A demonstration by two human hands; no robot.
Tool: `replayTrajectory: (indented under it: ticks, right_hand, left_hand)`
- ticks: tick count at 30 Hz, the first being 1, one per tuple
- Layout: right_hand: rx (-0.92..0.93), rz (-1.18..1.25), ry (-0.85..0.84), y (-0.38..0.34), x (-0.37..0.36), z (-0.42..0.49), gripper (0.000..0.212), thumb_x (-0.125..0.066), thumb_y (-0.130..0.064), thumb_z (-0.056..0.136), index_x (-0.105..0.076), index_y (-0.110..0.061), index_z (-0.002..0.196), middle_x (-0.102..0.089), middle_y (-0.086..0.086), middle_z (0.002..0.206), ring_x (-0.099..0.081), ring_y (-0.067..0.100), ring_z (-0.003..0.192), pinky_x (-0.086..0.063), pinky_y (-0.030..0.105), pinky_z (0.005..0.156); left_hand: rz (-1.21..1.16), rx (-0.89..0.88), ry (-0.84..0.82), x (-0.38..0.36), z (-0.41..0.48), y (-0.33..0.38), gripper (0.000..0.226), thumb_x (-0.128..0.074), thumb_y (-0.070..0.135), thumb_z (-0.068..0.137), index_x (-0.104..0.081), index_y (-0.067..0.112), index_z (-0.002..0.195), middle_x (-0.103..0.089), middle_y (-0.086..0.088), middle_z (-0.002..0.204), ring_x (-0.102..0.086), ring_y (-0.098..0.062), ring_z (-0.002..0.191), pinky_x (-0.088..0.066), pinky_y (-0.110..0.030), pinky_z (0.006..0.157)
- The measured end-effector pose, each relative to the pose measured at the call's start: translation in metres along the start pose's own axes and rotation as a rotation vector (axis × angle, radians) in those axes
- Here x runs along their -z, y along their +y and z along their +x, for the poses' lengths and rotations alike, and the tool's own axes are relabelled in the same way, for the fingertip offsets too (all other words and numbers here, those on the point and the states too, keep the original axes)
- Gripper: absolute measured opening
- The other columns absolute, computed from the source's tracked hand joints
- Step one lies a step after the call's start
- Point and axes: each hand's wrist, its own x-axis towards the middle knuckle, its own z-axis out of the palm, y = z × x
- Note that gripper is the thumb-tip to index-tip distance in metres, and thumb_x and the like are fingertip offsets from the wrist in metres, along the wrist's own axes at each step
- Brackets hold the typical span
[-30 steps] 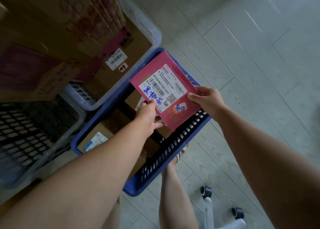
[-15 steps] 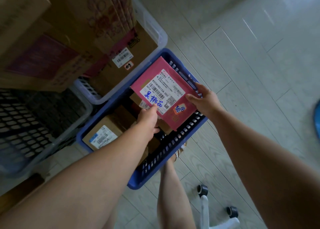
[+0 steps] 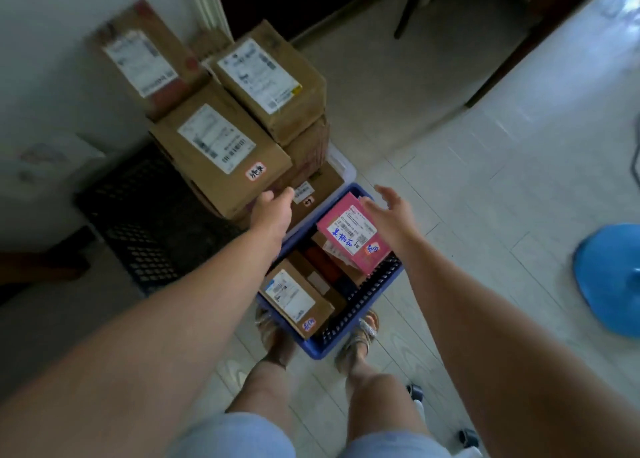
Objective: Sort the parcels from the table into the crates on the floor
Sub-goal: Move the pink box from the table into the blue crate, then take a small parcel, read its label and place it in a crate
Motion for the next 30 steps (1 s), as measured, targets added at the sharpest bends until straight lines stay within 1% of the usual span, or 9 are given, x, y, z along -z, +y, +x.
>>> replayTrajectory:
  ticks: [6,8,11,14,16,19,23,27,30]
  right_hand:
    - [0.218,-0.018,-0.044,-0.067,0.005,-0.069,0.046,-0.057,-0.037,0.092,-0.047,-0.028,0.137,-0.051,-0.012,0.109,-0.053,-0.001,0.068,-0.039,0.017,0.053]
    - [0.266,0.017,-0.082,-0.080,0.008,-0.086,0.043,-0.057,-0.035,0.093,-0.050,-0.027,0.135,-0.054,-0.012,0.113,-0.053,-0.005,0.077,-0.041,0.016,0.061]
    - [0.387,-0.009,-0.149,-0.098,0.018,-0.116,0.042,-0.057,-0.033,0.093,-0.052,-0.024,0.134,-0.058,-0.006,0.127,-0.058,0.005,0.098,-0.045,0.021,0.077]
    - [0.512,-0.046,-0.211,-0.116,0.025,-0.149,0.041,-0.056,-0.034,0.093,-0.051,-0.027,0.133,-0.059,-0.009,0.120,-0.058,-0.002,0.087,-0.046,0.017,0.067]
    - [0.571,-0.052,-0.235,-0.131,0.025,-0.169,0.042,-0.056,-0.035,0.093,-0.050,-0.026,0.134,-0.060,-0.005,0.123,-0.061,0.008,0.097,-0.053,0.027,0.075]
    - [0.673,-0.097,-0.302,-0.157,0.013,-0.207,0.045,-0.056,-0.035,0.093,-0.049,-0.021,0.136,-0.058,0.003,0.131,-0.056,0.020,0.115,-0.047,0.042,0.098]
    - [0.797,-0.109,-0.387,-0.183,-0.013,-0.253,0.040,-0.057,-0.034,0.093,-0.053,-0.023,0.132,-0.055,0.000,0.134,-0.051,0.017,0.122,-0.040,0.036,0.104]
    - [0.906,-0.133,-0.466,-0.202,-0.046,-0.305,0.043,-0.057,-0.034,0.093,-0.053,-0.021,0.133,-0.053,0.001,0.138,-0.047,0.017,0.127,-0.036,0.035,0.107]
    - [0.973,-0.130,-0.504,-0.212,-0.072,-0.343,0.040,-0.058,-0.030,0.093,-0.056,-0.017,0.131,-0.055,0.003,0.135,-0.049,0.017,0.126,-0.036,0.030,0.104]
  left_hand:
    - [-0.071,-0.194,0.022,0.030,-0.086,0.046,0.054,-0.047,0.037,0.096,-0.031,0.018,0.144,-0.040,-0.007,0.145,-0.042,-0.027,0.129,-0.034,-0.046,0.108]
    - [-0.084,-0.242,0.067,0.032,-0.109,0.046,0.053,-0.048,0.039,0.095,-0.034,0.019,0.142,-0.043,-0.006,0.142,-0.045,-0.026,0.127,-0.036,-0.047,0.106]
    - [-0.168,-0.319,0.171,0.037,-0.147,0.040,0.052,-0.051,0.039,0.093,-0.039,0.020,0.140,-0.048,-0.005,0.137,-0.049,-0.024,0.122,-0.040,-0.045,0.103]
    - [-0.270,-0.351,0.250,0.048,-0.184,0.036,0.048,-0.053,0.041,0.092,-0.044,0.020,0.134,-0.052,-0.004,0.132,-0.053,-0.023,0.116,-0.043,-0.043,0.100]
    - [-0.330,-0.369,0.286,0.059,-0.206,0.037,0.042,-0.053,0.039,0.092,-0.046,0.022,0.131,-0.056,-0.003,0.126,-0.057,-0.020,0.107,-0.046,-0.036,0.092]
    - [-0.392,-0.410,0.406,0.092,-0.242,0.038,0.048,-0.050,0.037,0.095,-0.039,0.020,0.138,-0.058,0.005,0.110,-0.058,-0.012,0.089,-0.044,-0.024,0.069]
    - [-0.389,-0.479,0.537,0.147,-0.280,0.028,0.054,-0.049,0.040,0.094,-0.036,0.017,0.142,-0.049,-0.005,0.134,-0.048,-0.027,0.122,-0.040,-0.045,0.103]
    - [-0.496,-0.527,0.635,0.203,-0.312,0.009,0.054,-0.051,0.037,0.095,-0.034,0.019,0.143,-0.049,0.007,0.108,-0.054,-0.020,0.113,-0.040,-0.039,0.101]
    - [-0.523,-0.560,0.704,0.240,-0.335,-0.009,0.054,-0.052,0.035,0.094,-0.034,0.019,0.143,-0.052,0.007,0.106,-0.056,-0.015,0.105,-0.041,-0.031,0.093]
